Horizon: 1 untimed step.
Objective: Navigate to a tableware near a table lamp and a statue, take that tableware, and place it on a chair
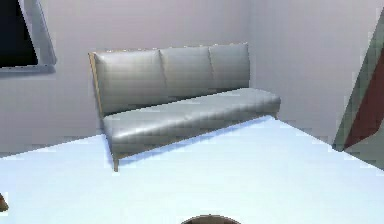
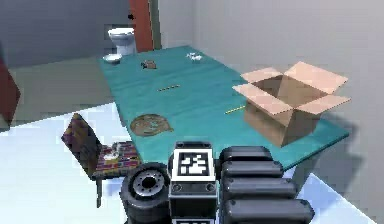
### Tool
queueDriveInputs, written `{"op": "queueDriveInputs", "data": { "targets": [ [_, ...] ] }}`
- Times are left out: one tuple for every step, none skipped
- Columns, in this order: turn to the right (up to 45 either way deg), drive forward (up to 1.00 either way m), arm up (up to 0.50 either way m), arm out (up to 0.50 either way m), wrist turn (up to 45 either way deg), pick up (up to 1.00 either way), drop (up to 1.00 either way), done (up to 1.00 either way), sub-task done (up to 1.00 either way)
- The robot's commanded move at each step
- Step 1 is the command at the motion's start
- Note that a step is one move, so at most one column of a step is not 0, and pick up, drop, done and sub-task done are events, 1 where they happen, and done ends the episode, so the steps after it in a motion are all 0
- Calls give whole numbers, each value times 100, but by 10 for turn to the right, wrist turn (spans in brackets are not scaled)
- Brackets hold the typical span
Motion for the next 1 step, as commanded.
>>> {"op": "queueDriveInputs", "data": {
  "targets": [
    [450, 0, 0, 0, 0, 0, 0, 0, 0]
  ]
}}
